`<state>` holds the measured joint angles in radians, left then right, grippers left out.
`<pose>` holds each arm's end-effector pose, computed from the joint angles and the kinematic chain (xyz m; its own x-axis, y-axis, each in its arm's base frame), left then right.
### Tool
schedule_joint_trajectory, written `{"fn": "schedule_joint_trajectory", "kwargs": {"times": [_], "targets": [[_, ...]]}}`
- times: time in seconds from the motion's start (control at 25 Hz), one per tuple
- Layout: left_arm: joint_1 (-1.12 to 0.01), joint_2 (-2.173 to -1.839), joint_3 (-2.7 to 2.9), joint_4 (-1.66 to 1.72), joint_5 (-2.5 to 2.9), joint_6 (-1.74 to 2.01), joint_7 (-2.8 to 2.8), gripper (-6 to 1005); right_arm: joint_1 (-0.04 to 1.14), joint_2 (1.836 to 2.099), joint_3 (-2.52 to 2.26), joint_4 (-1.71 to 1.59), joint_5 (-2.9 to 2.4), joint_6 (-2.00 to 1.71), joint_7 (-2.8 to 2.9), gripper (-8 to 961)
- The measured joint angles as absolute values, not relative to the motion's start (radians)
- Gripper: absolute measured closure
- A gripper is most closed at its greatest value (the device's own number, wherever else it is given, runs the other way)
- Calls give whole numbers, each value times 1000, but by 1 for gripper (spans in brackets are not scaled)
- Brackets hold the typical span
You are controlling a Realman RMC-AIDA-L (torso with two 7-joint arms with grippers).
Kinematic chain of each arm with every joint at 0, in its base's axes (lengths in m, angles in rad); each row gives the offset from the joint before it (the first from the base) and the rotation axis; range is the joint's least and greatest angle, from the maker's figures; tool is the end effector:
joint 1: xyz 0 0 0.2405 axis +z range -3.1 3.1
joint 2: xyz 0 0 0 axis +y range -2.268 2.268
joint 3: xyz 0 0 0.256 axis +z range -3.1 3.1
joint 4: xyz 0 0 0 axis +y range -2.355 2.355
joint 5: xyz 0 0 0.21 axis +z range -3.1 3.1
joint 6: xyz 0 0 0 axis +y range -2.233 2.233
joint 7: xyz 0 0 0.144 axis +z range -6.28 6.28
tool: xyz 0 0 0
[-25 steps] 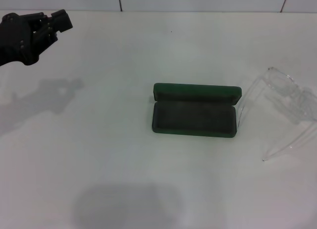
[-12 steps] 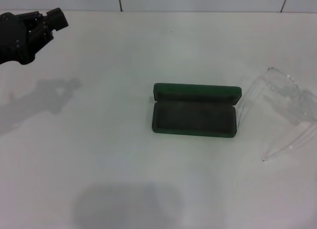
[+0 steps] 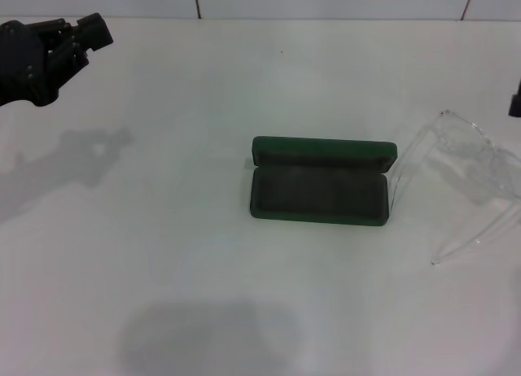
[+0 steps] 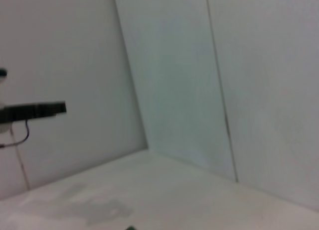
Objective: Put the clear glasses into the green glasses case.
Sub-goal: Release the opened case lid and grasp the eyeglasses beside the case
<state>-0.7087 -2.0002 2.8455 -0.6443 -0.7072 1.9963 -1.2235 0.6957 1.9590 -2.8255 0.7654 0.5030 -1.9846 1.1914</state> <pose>-0.2612 0.3272 0.0908 0.6085 0.1149 0.7852 0.4565 -0.8600 -0.2279 0.2942 0.3154 0.1095 0.7568 -0.2132 -0.6179 -0.4763 -0.8272 -0.2981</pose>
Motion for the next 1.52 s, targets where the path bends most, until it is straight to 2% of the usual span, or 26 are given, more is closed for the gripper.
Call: {"fn": "schedule_joint_trajectory", "kwargs": {"times": [0.32,0.84,1.04,1.28,1.52], "targets": [[-707,-2000,2847,-644,-707,1996,-1223,930,797,1947,-2826,780,331,-1978,1251,661],[-704,-2000,2847,-644,-707,1998,-1222,930,853,1935,-2826,839,239,-1989,1392,661],[-704,-2000,2847,-644,-706,1997,-1210,930,913,1956,-2825,941,112,-2027,1444,662],[-707,-2000,2847,-644,-699,1997,-1198,930,1017,1996,-2826,1107,-50,-2078,1516,662],[-698,-2001,2847,-644,-699,1997,-1196,930,1122,2001,-2827,1252,-176,-2148,1577,656]]}}
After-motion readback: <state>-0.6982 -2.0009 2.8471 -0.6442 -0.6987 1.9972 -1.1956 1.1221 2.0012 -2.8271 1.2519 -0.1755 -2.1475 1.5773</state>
